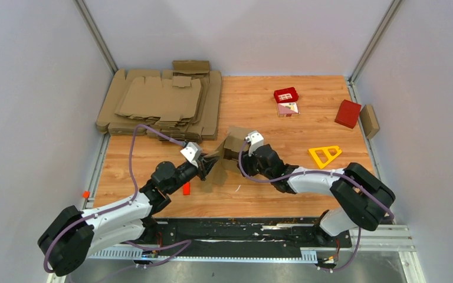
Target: Fold the paper box
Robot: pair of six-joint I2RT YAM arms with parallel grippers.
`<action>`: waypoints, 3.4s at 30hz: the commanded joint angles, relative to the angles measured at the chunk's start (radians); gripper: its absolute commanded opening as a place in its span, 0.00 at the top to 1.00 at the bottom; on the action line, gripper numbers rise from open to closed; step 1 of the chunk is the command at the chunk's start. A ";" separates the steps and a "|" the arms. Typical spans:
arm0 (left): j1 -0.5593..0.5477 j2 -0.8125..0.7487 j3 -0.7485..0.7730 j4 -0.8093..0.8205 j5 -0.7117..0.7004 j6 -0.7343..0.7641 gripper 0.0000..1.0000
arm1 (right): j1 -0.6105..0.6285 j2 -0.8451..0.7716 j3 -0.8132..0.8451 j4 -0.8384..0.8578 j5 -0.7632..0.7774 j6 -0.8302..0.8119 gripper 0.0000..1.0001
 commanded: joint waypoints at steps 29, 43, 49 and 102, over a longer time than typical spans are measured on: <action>-0.022 -0.047 -0.003 -0.113 -0.135 0.007 0.81 | 0.027 -0.207 -0.253 0.432 0.021 -0.095 0.32; -0.022 -0.031 0.000 -0.094 -0.098 0.011 0.80 | 0.026 -0.123 -0.232 0.483 0.036 -0.099 0.30; -0.022 -0.018 0.001 -0.086 -0.078 0.013 0.80 | 0.029 -0.094 -0.236 0.514 -0.006 -0.117 0.22; -0.022 -0.025 -0.001 -0.083 -0.064 0.030 0.79 | -0.050 0.066 -0.180 0.639 -0.233 -0.225 0.08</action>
